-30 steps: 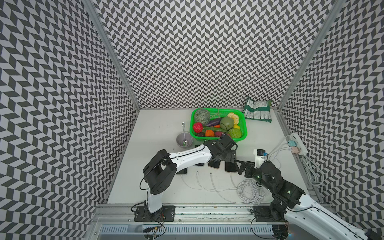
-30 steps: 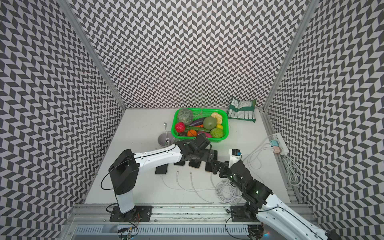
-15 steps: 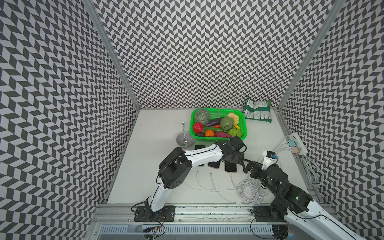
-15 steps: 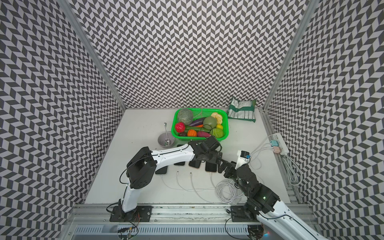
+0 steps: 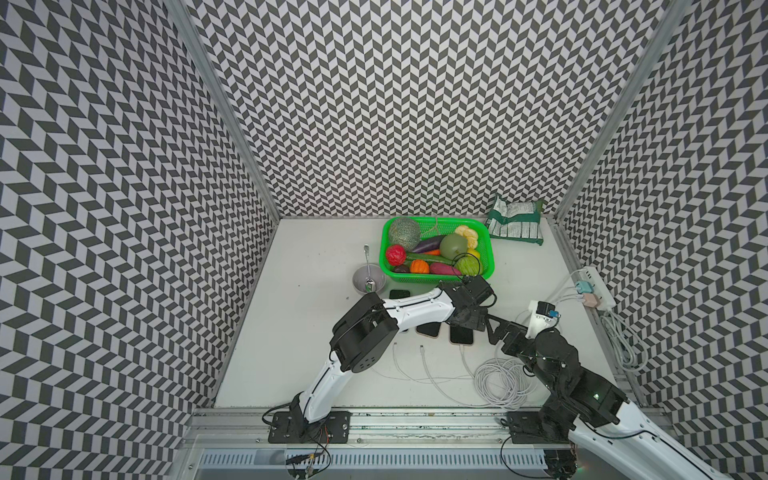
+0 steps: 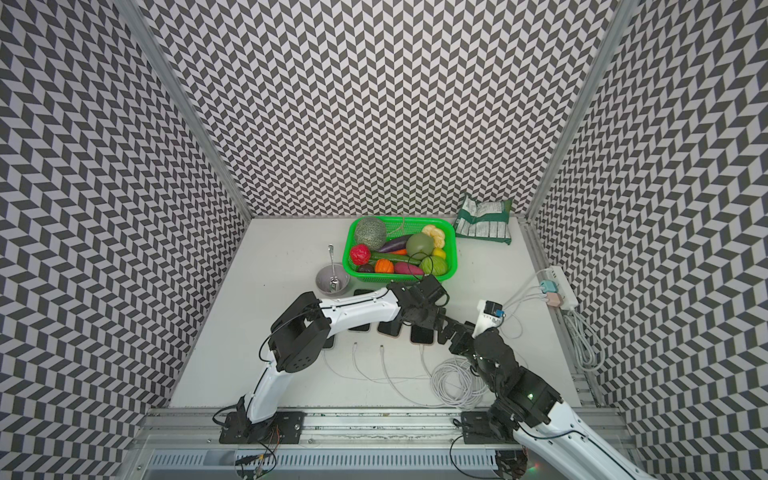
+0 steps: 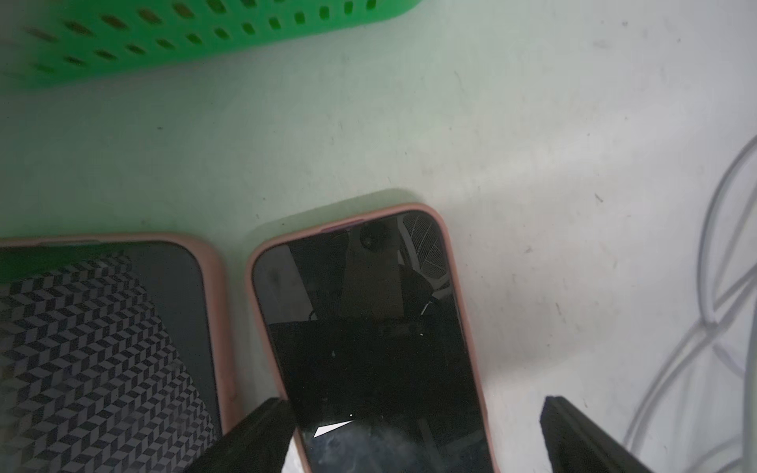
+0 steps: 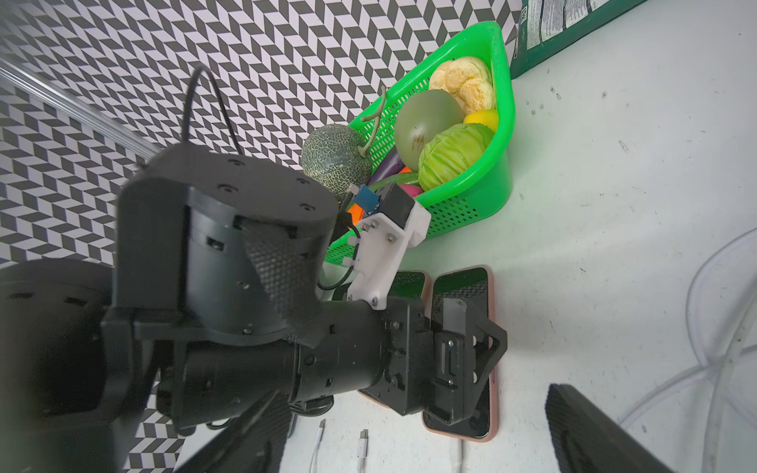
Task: Unplug the charging cable from the phone
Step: Remove the charging cable from the phone.
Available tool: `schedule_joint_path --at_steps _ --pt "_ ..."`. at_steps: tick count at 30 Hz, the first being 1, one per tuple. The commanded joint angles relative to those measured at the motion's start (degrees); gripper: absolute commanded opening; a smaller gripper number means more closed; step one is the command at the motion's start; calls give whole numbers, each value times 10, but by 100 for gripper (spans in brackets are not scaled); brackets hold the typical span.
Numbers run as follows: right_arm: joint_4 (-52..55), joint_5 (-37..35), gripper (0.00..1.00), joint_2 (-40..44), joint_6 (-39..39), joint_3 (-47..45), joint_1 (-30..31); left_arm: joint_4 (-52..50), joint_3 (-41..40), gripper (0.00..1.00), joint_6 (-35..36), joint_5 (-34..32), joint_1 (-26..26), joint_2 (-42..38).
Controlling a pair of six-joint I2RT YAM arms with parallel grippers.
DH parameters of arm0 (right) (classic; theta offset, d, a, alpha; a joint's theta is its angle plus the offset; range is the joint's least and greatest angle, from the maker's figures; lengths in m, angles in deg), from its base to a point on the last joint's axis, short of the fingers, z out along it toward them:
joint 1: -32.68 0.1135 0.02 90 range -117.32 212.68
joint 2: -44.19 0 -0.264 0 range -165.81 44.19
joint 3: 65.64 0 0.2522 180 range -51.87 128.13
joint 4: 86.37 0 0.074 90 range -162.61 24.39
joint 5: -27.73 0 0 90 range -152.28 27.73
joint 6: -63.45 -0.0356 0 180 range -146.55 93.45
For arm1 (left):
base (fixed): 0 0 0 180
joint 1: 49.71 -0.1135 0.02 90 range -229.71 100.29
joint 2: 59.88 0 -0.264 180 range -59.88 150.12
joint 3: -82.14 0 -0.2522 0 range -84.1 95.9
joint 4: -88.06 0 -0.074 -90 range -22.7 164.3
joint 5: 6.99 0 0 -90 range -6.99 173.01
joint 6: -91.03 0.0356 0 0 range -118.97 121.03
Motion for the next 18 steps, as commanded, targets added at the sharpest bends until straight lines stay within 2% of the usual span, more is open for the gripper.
schedule_joint_path --at_steps 1,11,18 --pt "-33 13 100 -3 8 2 -1 -21 28 100 10 -19 3 24" --pt "-55 35 100 -9 20 -6 -1 -44 56 100 13 -45 -1 53" --pt "-59 38 100 -13 22 -10 -2 -43 52 100 9 -59 4 37"
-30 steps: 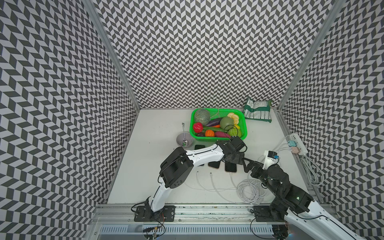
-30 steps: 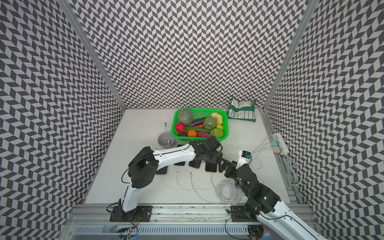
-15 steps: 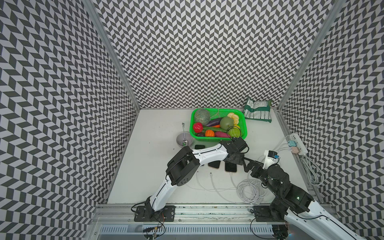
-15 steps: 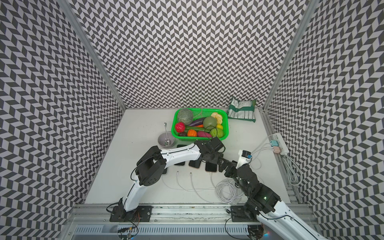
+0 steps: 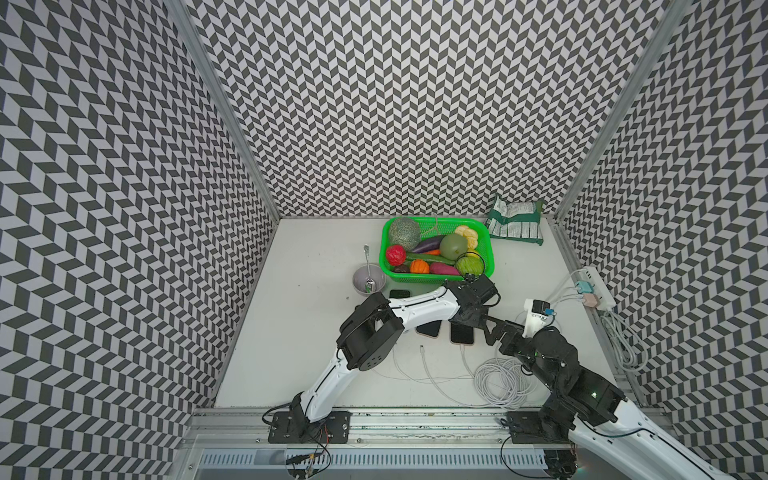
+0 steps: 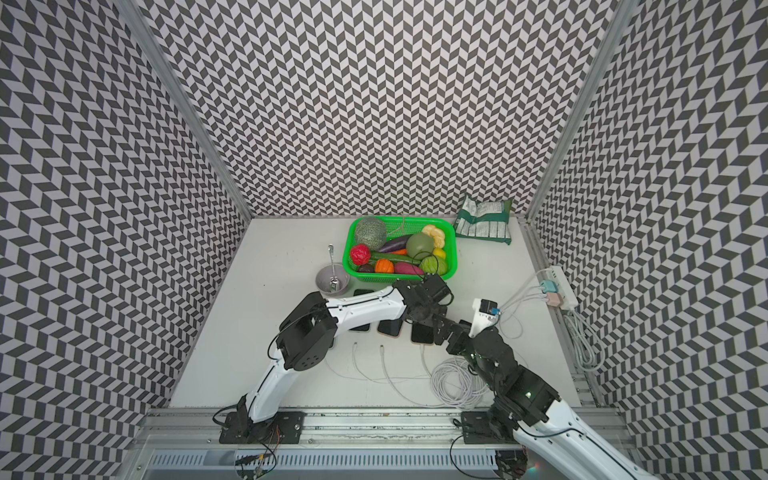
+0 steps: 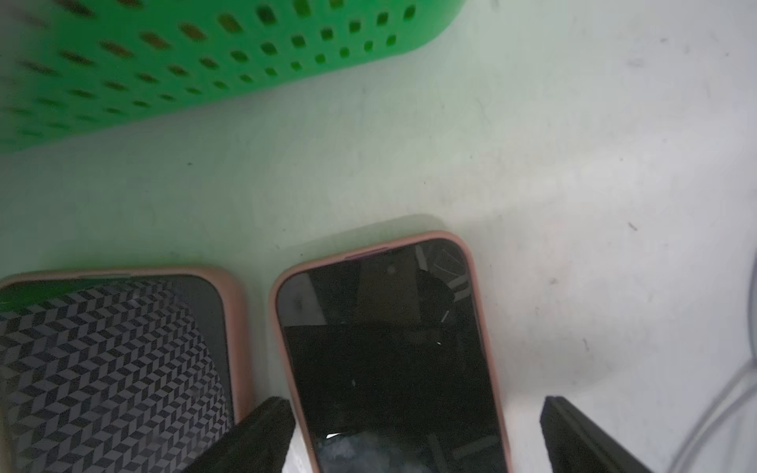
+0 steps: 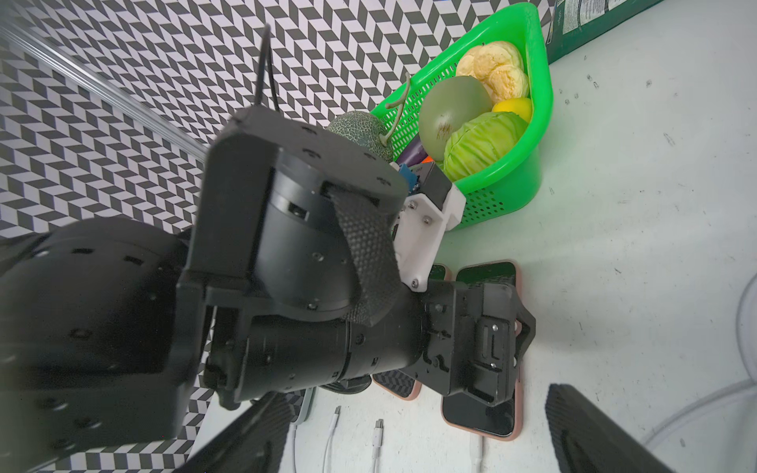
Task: Unplug the charging cable from the phone
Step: Remove the charging cable from the phone.
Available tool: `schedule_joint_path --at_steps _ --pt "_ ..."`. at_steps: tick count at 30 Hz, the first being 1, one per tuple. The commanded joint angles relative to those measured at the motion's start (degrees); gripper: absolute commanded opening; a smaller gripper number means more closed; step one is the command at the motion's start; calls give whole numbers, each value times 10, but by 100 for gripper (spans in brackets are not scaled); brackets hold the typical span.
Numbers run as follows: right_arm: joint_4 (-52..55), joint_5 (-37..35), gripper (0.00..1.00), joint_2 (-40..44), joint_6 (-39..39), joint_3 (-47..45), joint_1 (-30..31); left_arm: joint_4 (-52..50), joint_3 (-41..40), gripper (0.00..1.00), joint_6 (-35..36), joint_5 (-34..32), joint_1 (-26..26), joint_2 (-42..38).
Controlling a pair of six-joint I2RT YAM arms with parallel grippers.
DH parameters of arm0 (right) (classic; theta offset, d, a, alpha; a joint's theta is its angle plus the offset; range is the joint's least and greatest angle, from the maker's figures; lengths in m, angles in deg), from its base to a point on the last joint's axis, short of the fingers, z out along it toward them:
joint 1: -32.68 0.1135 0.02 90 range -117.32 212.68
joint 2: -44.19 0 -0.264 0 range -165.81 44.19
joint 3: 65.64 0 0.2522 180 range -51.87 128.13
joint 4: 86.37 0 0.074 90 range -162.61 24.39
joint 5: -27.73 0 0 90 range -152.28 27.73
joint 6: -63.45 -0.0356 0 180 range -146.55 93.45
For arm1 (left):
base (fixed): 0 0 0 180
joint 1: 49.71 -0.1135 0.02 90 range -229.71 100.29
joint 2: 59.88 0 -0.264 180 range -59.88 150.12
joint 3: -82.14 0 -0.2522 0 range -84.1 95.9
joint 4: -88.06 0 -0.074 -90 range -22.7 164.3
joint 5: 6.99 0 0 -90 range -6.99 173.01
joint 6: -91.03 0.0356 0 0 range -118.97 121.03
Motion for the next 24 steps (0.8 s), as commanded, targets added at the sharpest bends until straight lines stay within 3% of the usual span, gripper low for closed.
schedule_joint_path --at_steps 1,8,24 --pt "-32 4 100 -2 8 -9 -1 -8 6 100 5 -18 4 1" --pt "-35 6 100 -6 10 -10 -1 -10 9 100 7 -24 3 -8" --pt "-33 17 100 -3 14 -10 -2 -27 53 100 12 -19 2 51"
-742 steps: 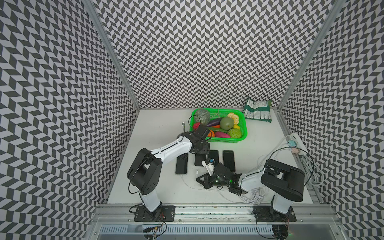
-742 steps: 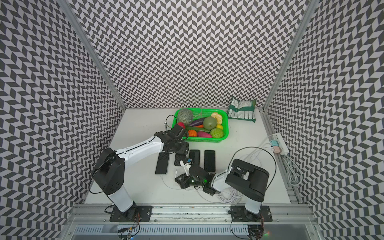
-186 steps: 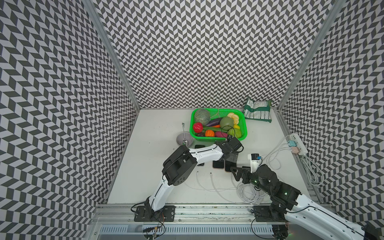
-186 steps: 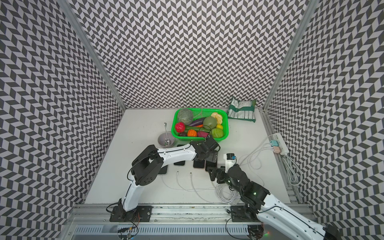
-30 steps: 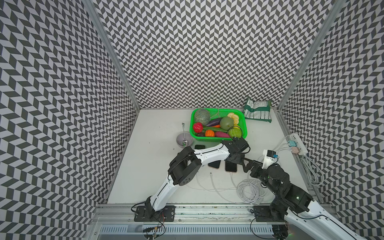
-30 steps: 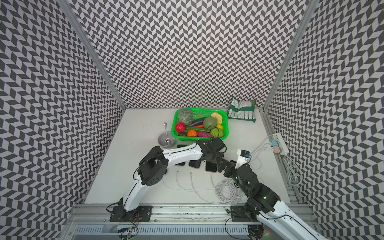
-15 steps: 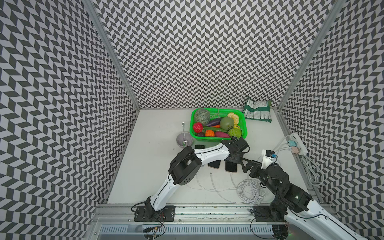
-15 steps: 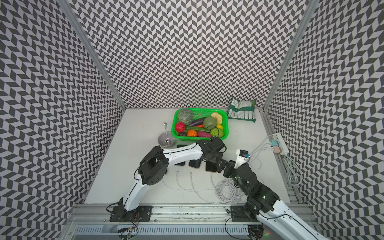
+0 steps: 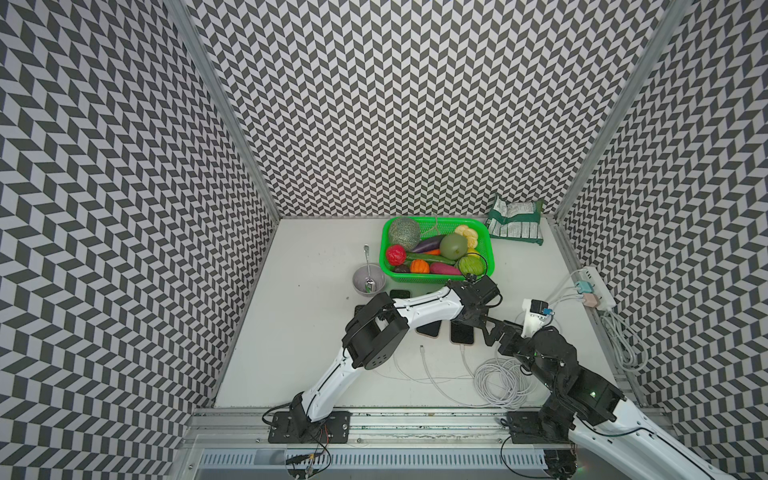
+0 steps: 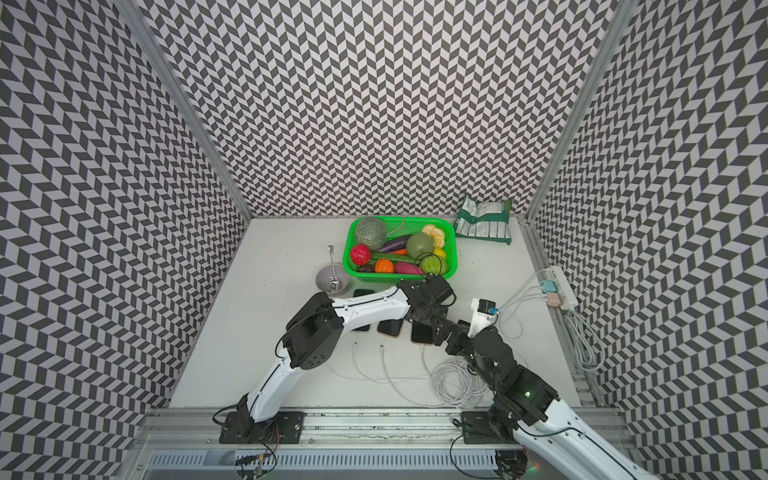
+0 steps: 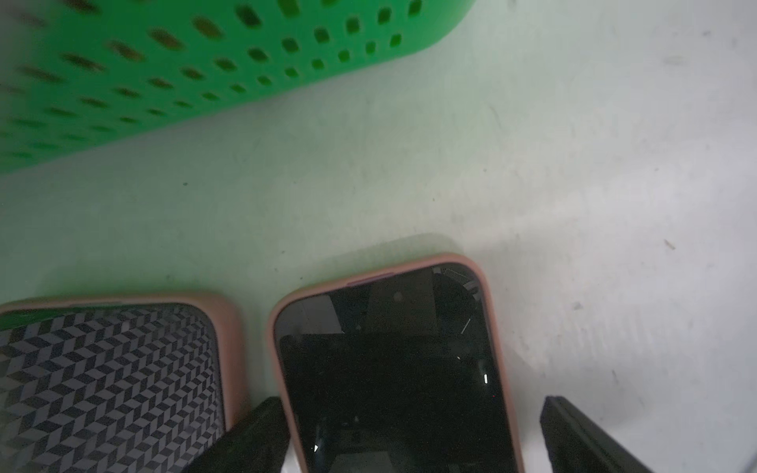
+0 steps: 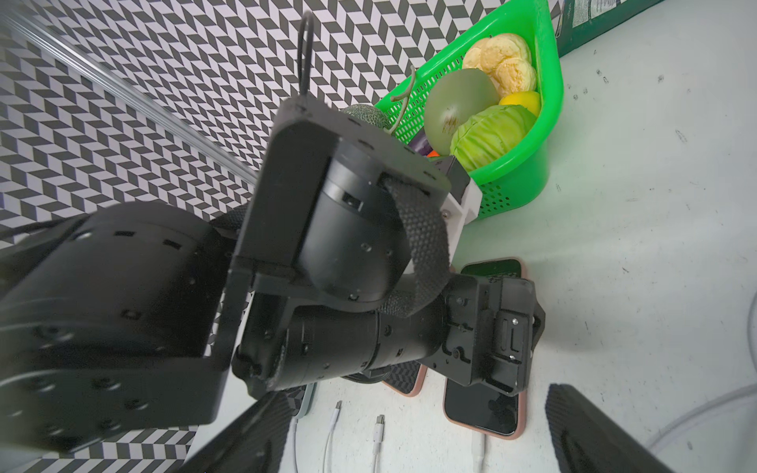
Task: Unplug the charging cable from the phone
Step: Remove the charging cable from the phone.
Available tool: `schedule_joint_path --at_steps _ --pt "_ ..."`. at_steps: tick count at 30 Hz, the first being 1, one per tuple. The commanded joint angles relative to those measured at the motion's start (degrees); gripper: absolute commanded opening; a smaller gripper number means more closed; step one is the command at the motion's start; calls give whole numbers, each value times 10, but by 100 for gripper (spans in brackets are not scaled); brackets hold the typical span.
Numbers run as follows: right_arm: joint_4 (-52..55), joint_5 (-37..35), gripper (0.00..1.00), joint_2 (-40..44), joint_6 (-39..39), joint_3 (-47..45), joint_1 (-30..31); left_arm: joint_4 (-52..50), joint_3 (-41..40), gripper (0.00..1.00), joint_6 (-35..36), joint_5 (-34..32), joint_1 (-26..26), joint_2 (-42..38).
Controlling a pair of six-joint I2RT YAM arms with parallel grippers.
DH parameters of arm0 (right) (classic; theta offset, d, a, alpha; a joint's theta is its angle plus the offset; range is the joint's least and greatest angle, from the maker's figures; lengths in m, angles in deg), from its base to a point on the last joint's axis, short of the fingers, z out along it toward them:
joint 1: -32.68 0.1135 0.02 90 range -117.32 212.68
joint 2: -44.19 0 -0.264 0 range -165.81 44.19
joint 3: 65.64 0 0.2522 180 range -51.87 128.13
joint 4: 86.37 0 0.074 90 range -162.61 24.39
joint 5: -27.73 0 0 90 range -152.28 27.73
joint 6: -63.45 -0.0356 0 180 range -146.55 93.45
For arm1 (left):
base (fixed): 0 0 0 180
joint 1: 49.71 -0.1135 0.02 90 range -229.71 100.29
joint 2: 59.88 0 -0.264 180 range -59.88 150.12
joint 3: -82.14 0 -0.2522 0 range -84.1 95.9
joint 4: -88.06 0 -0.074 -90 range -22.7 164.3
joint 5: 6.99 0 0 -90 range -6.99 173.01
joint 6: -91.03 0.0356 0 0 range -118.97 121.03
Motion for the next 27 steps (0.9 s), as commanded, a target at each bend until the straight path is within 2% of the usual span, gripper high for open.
schedule_joint_path --at_steps 1,7,13,27 --pt "-28 8 100 0 9 -9 -2 -13 16 100 5 -5 0 19" --pt "-32 20 100 -1 13 -11 -2 -13 14 90 4 -16 -4 23" --pt "-40 38 100 -2 16 -16 -2 -14 14 72 4 -18 -6 32" --pt "-78 104 100 -32 5 -66 -2 8 -2 10 -3 1 -15 25"
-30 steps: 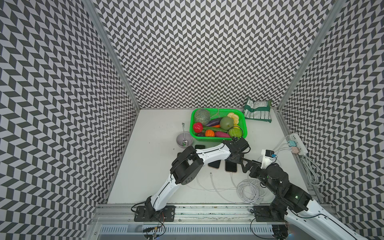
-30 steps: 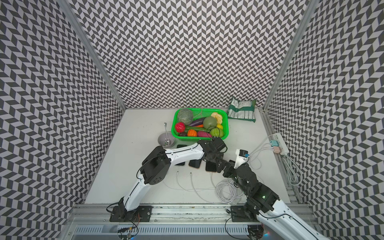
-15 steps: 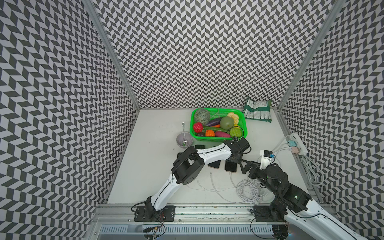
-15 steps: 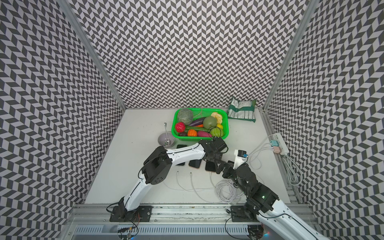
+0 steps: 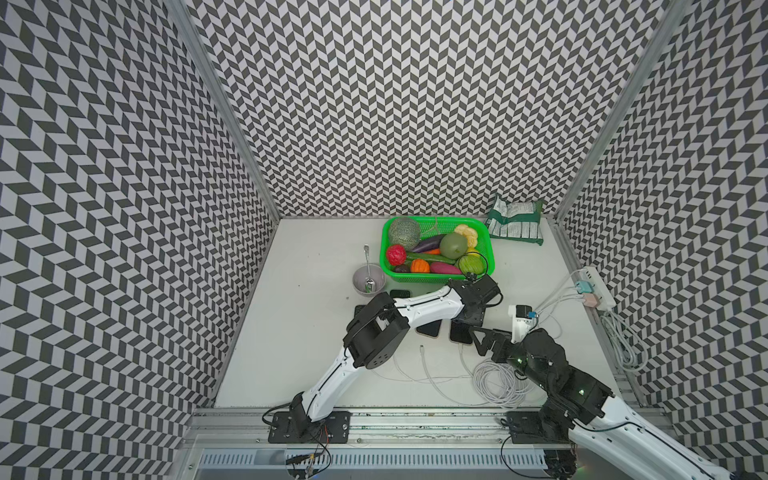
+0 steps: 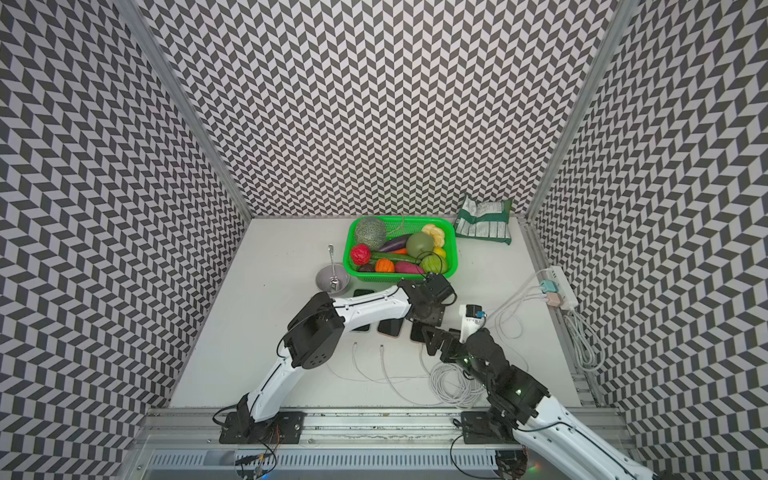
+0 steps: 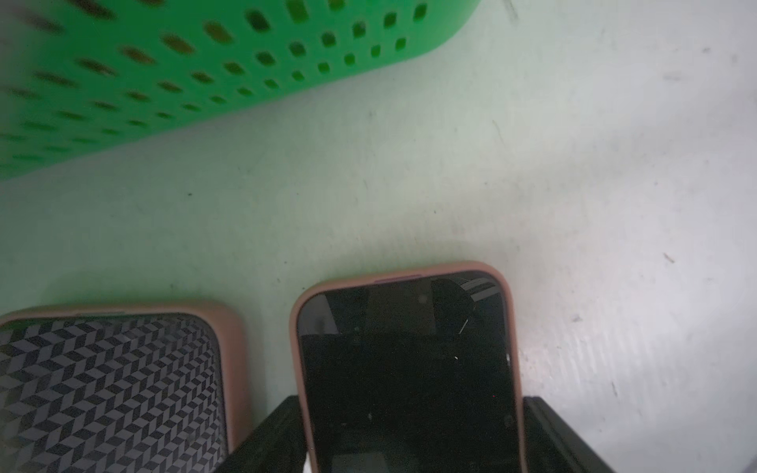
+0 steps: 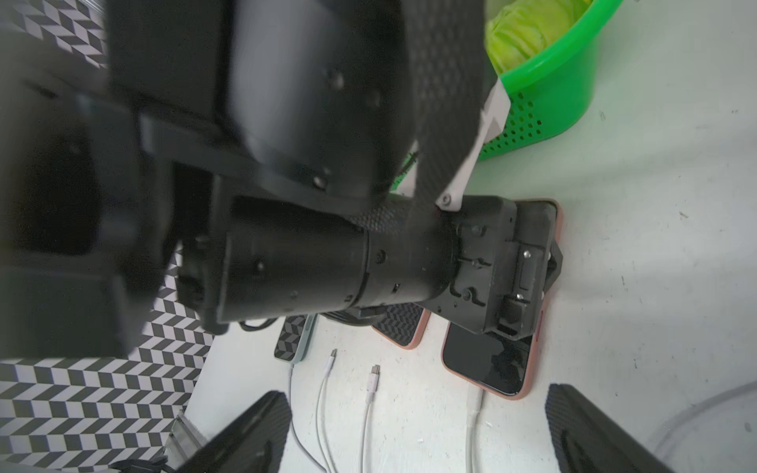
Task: Unplug the charging cable from the phone
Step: Remove the charging cable from the phone.
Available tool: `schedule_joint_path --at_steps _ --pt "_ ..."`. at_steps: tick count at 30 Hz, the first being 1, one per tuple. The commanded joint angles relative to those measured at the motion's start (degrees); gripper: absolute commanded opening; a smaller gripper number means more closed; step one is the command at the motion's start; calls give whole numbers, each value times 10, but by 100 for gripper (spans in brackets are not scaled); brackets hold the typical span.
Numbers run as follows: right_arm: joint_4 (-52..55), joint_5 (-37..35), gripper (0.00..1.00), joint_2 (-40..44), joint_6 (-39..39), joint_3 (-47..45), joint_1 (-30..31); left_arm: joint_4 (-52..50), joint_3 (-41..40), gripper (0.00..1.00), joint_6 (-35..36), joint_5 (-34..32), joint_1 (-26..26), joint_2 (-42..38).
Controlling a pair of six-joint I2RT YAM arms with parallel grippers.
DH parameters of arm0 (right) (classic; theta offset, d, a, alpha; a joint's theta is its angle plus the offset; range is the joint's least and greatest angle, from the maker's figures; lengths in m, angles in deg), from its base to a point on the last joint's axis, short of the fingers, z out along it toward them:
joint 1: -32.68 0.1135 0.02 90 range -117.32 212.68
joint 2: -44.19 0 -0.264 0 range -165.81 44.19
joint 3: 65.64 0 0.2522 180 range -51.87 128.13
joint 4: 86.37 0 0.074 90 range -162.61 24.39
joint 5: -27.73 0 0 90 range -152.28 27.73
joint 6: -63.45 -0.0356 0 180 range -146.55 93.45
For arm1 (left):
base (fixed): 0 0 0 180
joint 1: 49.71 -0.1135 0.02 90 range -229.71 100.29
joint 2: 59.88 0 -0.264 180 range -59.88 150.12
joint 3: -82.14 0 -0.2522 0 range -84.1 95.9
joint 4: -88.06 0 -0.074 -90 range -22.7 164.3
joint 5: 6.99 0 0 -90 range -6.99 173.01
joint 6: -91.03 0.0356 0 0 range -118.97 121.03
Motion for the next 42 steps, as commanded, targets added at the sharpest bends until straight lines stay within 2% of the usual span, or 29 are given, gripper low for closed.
schedule_joint_path --at_steps 1,6,17,18,20,36,37,42 --pt "-46 26 100 -8 -7 -17 -2 14 -14 7 -1 7 -11 16" --pt "-77 44 100 -32 -11 -48 -2 36 -34 0 0 25 -17 -2" --pt "-148 49 100 -90 -11 -75 -3 62 -53 0 14 49 -24 -40" --pt "-156 89 95 -97 -10 -75 -3 65 -54 0 15 54 -24 -43" --pt "-166 97 92 -110 -8 -76 -3 68 -54 0 17 59 -25 -47" --pt "-251 98 92 -198 -7 -92 -14 79 -54 0 24 80 -34 -66" --pt "-255 113 77 -202 -4 -93 -15 79 -53 0 25 80 -34 -66" --pt "-280 122 70 -231 -1 -94 -19 78 -51 0 27 82 -34 -67"
